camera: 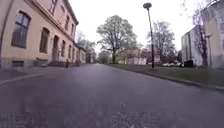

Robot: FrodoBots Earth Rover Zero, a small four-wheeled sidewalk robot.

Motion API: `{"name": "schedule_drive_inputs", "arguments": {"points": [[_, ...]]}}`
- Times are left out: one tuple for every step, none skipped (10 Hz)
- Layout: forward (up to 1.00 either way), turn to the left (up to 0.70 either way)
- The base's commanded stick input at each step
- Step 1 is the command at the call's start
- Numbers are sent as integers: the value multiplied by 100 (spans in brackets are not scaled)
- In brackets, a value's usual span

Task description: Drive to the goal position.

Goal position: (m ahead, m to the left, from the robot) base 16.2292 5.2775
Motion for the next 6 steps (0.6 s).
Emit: {"name": "schedule_drive_inputs", "arguments": {"points": [[85, 0], [85, 0], [85, 0], [85, 0], [85, 0], [85, 0]]}}
